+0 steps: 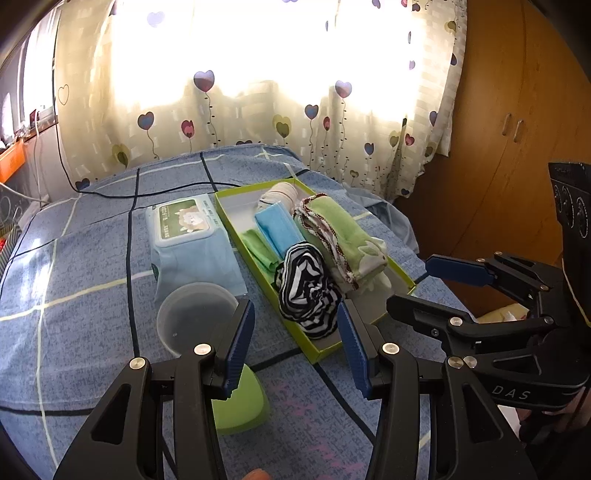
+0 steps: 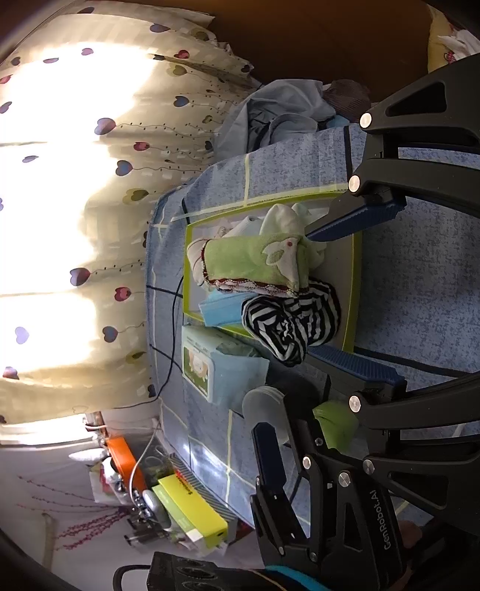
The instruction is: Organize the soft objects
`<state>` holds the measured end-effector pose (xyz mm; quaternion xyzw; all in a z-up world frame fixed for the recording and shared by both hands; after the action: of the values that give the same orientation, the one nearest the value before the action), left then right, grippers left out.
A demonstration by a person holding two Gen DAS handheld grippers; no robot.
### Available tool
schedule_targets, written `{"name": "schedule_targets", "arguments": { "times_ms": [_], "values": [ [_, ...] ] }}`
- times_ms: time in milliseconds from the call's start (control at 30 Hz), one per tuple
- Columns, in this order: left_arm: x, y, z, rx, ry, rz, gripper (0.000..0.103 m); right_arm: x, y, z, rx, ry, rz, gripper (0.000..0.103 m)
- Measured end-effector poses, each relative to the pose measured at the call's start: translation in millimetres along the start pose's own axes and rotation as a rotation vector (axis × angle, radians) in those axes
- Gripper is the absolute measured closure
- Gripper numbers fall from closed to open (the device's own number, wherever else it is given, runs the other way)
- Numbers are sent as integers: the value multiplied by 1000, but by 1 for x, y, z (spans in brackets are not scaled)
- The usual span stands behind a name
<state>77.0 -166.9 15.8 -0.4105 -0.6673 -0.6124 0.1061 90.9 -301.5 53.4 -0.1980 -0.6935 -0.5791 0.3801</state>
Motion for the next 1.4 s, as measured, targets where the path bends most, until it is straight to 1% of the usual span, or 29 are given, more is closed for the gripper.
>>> {"name": "schedule_targets", "arguments": {
  "times_ms": [400, 800, 1400],
  "values": [
    [7, -5, 3, 5, 5, -6, 55, 3, -2, 7, 9, -2, 8, 43],
    [3, -4, 3, 4, 17, 7, 55, 4, -1, 11, 11, -1, 9, 43],
    [0, -3, 4, 9, 16, 9, 55, -2, -1, 15, 18, 7, 16, 43]
  ]
}}
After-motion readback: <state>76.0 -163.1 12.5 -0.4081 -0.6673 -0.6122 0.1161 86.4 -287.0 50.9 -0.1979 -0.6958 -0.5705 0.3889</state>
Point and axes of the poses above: each gripper's, at about its wrist camera, not at the fingertips, and x roughly against the way its jaws point, z to its left, y to its top, the point moved 3 cm from there along -x, roughly the way its jaws point, and after that the axes turned 8 degrees about -y, right-handed, at the moved point
